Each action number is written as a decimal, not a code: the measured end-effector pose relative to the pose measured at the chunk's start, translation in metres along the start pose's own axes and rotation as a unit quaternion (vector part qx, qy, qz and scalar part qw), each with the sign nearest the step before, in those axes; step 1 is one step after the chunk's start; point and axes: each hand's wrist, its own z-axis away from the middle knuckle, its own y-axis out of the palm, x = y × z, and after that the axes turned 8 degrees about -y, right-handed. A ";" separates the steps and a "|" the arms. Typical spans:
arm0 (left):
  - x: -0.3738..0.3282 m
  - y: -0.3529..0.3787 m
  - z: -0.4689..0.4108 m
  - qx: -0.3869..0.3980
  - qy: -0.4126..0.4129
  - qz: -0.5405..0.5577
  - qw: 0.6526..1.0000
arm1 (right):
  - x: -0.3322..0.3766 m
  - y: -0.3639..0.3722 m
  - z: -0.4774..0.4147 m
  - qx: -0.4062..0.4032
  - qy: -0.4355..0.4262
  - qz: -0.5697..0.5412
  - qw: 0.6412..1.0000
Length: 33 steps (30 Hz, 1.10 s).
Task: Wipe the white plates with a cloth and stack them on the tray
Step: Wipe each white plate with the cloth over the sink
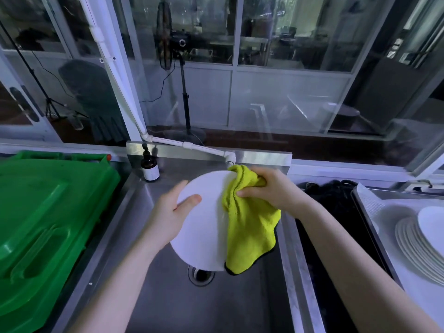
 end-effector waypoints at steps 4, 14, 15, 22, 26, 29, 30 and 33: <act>-0.004 -0.002 0.004 -0.048 0.017 0.070 0.996 | -0.013 0.004 0.006 -0.048 0.006 -0.134 0.990; -0.004 -0.017 0.005 -0.069 -0.015 0.083 0.994 | -0.045 0.046 0.037 -0.125 0.073 -0.288 0.947; -0.009 -0.021 0.004 -0.049 -0.006 0.051 0.997 | -0.039 0.037 0.031 -0.112 0.058 -0.261 0.957; -0.043 -0.020 -0.019 0.119 0.083 -0.237 0.961 | -0.007 0.023 0.002 0.056 -0.006 -0.035 0.998; -0.036 -0.021 -0.017 0.085 0.063 -0.171 0.980 | -0.015 0.030 0.010 0.032 -0.015 -0.080 0.996; -0.013 -0.020 -0.002 -0.056 -0.012 0.026 0.998 | -0.030 0.031 0.026 -0.070 0.037 -0.228 0.970; -0.005 -0.014 0.006 -0.104 -0.044 0.079 0.990 | -0.036 0.034 0.031 -0.124 0.070 -0.282 0.949; 0.008 0.019 0.028 -0.146 -0.114 0.224 0.957 | -0.047 0.055 0.042 -0.213 0.120 -0.396 0.885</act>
